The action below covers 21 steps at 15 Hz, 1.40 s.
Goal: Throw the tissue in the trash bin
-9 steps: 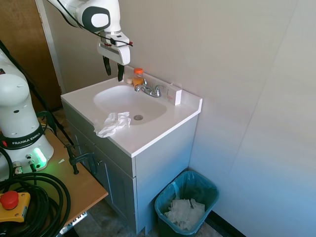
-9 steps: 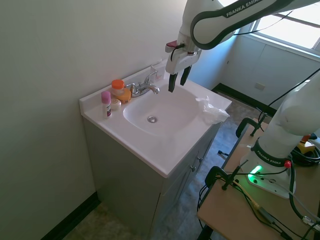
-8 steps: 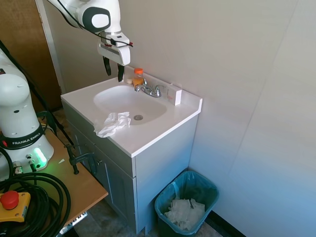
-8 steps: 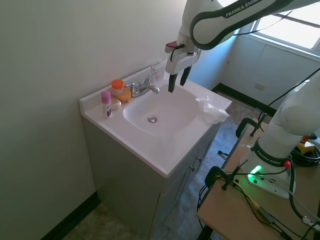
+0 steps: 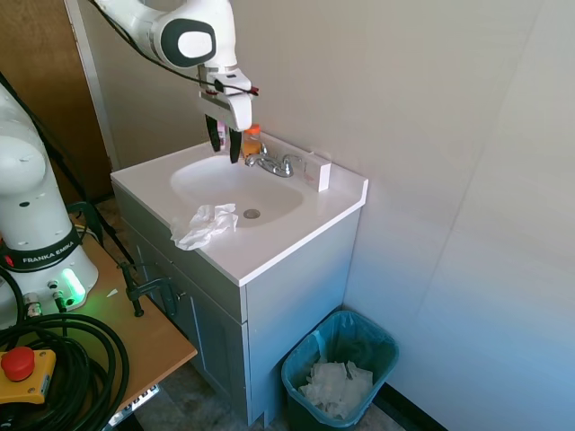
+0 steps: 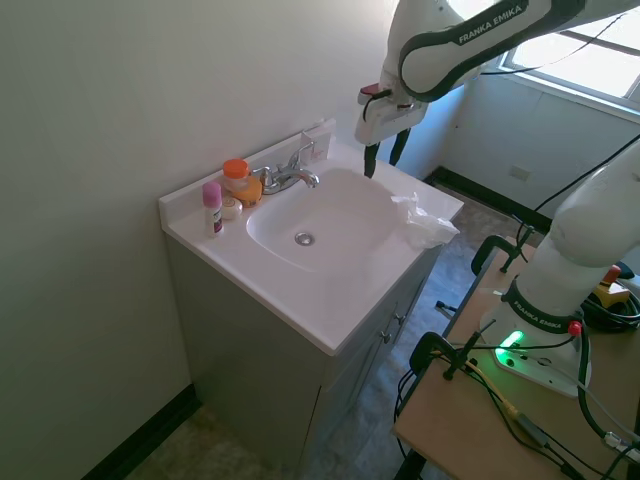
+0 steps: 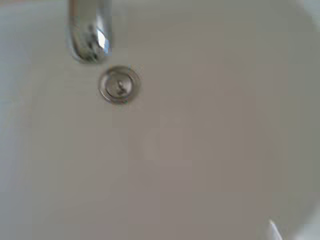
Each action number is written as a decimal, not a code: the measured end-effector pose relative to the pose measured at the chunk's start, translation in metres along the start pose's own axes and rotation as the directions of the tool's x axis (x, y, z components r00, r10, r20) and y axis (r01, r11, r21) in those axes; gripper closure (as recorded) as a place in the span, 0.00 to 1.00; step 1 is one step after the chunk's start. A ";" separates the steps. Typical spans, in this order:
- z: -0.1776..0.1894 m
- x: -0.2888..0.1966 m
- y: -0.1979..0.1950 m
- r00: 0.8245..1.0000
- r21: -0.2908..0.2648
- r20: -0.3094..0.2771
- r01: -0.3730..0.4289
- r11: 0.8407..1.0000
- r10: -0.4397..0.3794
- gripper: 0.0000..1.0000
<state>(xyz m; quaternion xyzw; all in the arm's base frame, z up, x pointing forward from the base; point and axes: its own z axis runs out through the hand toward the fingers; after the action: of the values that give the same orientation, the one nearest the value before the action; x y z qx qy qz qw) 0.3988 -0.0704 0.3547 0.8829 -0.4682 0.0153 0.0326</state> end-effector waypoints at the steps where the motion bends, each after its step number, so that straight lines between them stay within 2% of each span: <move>1: 0.008 -0.001 0.014 1.000 -0.028 0.014 -0.005 1.000 0.006 0.00; 4: 0.034 -0.005 0.052 0.999 -0.102 0.039 -0.010 0.995 0.014 0.00; 6: 0.047 0.000 0.066 0.999 -0.132 0.050 -0.012 0.991 0.018 0.00; 12: 0.097 0.008 0.065 0.994 -0.175 0.104 0.003 0.985 0.015 0.00; 13: 0.100 0.011 0.064 0.994 -0.177 0.108 0.001 0.984 0.019 1.00; 16: 0.110 0.021 0.060 0.993 -0.183 0.120 -0.002 0.983 0.024 1.00; 21: 0.117 0.021 0.048 0.989 -0.164 0.150 0.037 0.986 -0.012 1.00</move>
<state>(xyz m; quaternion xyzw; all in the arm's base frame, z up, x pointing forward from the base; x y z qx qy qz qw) 0.3709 -0.1233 0.2410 0.8815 -0.4579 -0.0901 0.0715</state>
